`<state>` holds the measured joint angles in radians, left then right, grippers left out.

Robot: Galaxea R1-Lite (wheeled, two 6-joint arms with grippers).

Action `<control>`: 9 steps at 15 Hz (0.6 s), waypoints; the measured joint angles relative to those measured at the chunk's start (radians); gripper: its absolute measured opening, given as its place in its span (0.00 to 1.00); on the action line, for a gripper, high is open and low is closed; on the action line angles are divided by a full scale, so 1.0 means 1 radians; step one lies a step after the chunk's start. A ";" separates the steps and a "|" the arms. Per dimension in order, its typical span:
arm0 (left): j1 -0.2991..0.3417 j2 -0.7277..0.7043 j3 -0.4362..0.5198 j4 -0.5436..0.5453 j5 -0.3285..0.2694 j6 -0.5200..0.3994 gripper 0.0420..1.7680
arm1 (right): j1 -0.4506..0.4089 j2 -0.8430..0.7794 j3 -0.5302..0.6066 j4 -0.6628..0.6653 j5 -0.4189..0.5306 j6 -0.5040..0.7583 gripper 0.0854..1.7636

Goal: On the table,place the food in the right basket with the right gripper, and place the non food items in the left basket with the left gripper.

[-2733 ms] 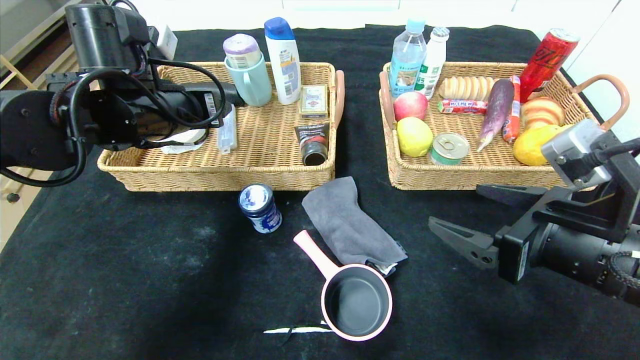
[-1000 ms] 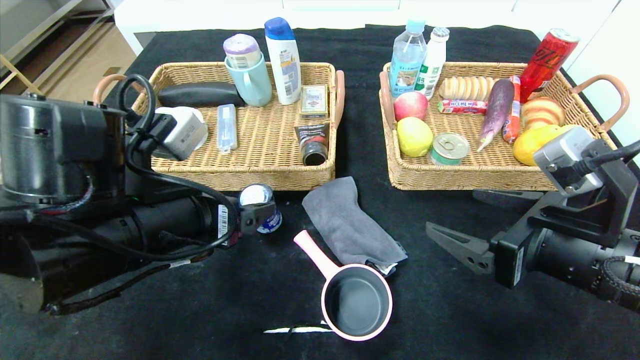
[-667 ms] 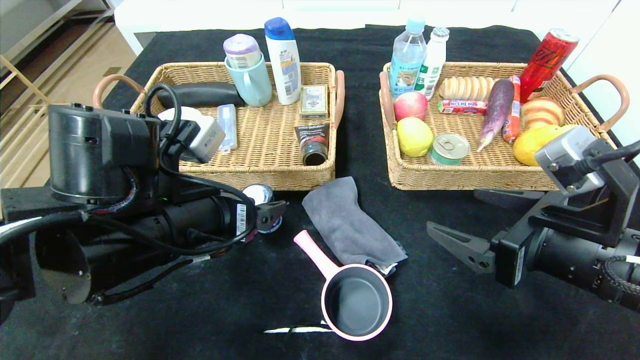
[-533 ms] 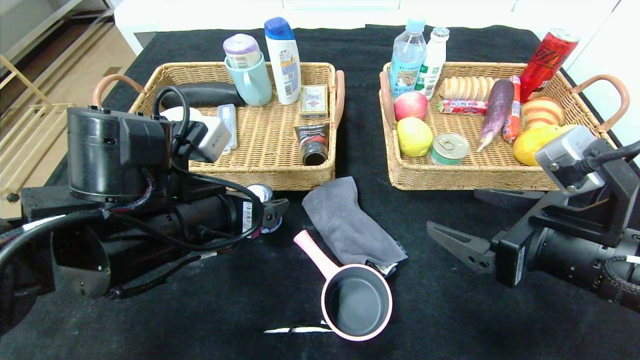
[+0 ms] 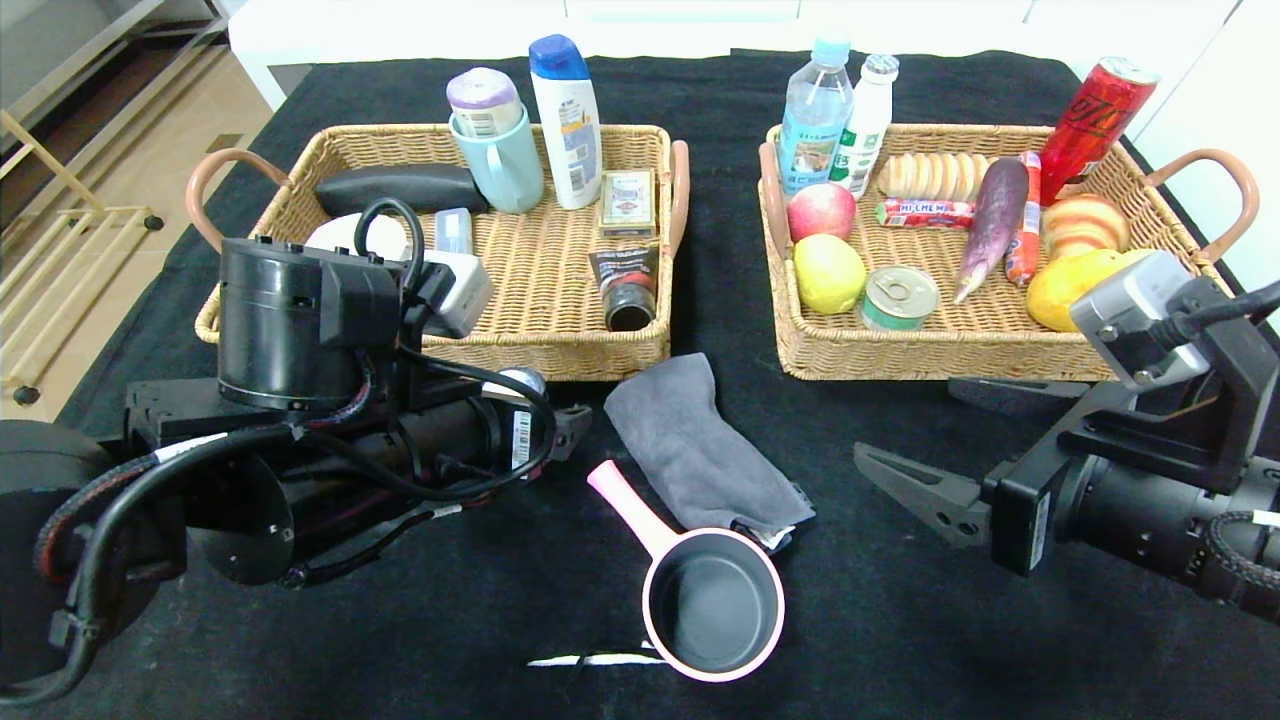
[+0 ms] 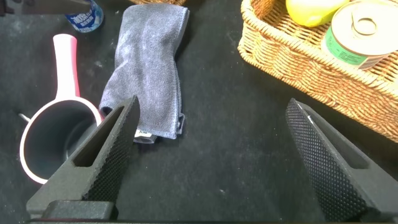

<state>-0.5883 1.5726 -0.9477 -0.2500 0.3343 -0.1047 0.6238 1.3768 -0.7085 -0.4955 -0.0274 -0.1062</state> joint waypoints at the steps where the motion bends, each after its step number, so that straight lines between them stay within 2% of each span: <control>1: 0.000 0.004 -0.001 -0.001 0.003 0.000 0.97 | 0.000 0.000 0.000 0.000 0.000 0.000 0.97; 2: 0.000 0.006 -0.002 -0.001 0.003 0.000 0.97 | -0.001 0.000 0.000 0.000 0.000 0.000 0.97; 4: 0.001 0.011 -0.008 -0.001 0.003 0.002 0.75 | -0.001 0.000 0.000 0.000 0.000 0.000 0.97; 7: 0.000 0.013 -0.009 0.000 0.003 0.002 0.53 | -0.002 0.000 0.000 0.000 0.000 0.000 0.97; 9: -0.001 0.014 -0.007 0.000 0.003 0.002 0.48 | -0.002 0.001 0.000 0.000 0.000 0.000 0.97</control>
<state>-0.5891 1.5862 -0.9545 -0.2504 0.3370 -0.1030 0.6219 1.3779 -0.7085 -0.4953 -0.0274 -0.1062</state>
